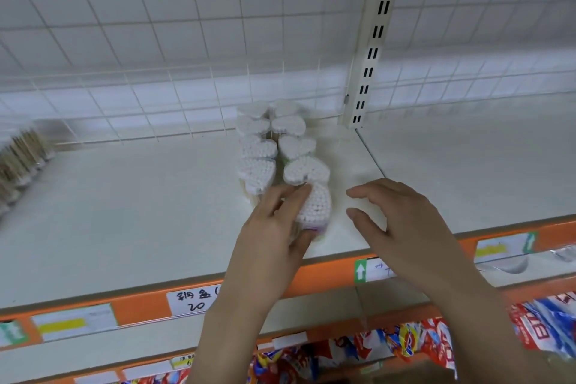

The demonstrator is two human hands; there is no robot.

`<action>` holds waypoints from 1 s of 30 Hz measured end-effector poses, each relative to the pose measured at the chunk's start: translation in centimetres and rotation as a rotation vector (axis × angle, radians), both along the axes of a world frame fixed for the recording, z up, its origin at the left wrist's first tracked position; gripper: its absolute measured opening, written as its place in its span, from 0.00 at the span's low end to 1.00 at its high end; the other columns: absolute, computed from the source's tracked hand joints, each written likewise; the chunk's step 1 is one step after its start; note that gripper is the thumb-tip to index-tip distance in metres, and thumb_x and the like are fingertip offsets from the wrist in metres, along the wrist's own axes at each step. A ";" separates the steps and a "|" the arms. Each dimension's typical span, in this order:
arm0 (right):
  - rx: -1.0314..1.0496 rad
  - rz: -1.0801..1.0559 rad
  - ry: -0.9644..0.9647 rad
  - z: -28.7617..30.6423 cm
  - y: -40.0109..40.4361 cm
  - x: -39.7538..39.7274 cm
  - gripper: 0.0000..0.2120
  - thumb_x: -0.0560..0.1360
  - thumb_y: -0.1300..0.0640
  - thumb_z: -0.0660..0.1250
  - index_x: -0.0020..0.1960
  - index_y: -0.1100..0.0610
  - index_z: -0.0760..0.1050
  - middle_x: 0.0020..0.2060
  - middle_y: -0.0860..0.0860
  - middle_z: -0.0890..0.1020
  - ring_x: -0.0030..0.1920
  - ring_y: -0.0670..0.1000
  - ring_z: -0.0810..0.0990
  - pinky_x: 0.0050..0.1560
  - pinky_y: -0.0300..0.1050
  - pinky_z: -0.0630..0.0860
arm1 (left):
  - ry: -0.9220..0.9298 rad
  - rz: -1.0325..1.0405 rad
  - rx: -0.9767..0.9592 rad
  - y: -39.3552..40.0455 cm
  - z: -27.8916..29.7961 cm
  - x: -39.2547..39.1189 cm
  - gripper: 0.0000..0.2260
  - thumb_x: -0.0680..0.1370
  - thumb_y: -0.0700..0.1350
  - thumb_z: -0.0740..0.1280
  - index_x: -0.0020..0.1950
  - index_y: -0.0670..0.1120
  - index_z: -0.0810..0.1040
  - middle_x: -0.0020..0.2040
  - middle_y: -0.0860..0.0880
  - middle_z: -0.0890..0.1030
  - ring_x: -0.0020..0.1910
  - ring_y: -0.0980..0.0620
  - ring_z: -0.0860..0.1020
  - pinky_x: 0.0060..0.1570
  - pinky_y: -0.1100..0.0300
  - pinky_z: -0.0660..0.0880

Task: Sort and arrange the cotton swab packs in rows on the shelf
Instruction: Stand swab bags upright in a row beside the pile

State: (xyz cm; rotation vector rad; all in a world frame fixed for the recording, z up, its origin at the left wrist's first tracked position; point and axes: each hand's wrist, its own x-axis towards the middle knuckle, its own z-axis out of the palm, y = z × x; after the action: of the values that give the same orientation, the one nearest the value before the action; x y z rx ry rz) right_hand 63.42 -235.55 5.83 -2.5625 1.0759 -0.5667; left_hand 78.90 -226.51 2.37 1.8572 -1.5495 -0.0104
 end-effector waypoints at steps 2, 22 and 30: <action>0.013 0.014 0.006 -0.1 -0.1 0.0 0.13 0.76 0.52 0.63 0.60 0.52 0.76 0.55 0.45 0.78 0.54 0.48 0.75 0.55 0.42 0.68 | 0.019 0.001 0.007 -0.1 0.1 -0.3 0.25 0.70 0.40 0.73 0.66 0.47 0.73 0.62 0.49 0.74 0.57 0.48 0.76 0.53 0.64 0.70; -0.090 0.163 -0.088 2.4 4.9 7.8 0.10 0.75 0.54 0.65 0.55 0.53 0.78 0.49 0.46 0.80 0.49 0.50 0.76 0.51 0.47 0.71 | -0.099 0.212 -0.040 7.8 3.6 6.4 0.18 0.72 0.44 0.72 0.61 0.46 0.77 0.59 0.48 0.75 0.54 0.49 0.77 0.49 0.60 0.73; -0.072 0.264 -0.105 2.3 14.2 19.5 0.11 0.76 0.51 0.63 0.57 0.50 0.76 0.52 0.42 0.78 0.54 0.47 0.74 0.56 0.43 0.68 | -0.156 0.355 -0.031 19.2 4.7 16.8 0.15 0.70 0.39 0.73 0.57 0.43 0.79 0.52 0.44 0.79 0.50 0.41 0.77 0.47 0.44 0.75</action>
State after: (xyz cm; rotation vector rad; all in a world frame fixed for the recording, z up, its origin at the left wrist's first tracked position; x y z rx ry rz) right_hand 82.89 -221.36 8.12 -2.6452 0.6795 -0.6718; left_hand 95.66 -207.35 7.04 2.1253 -1.2891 0.3255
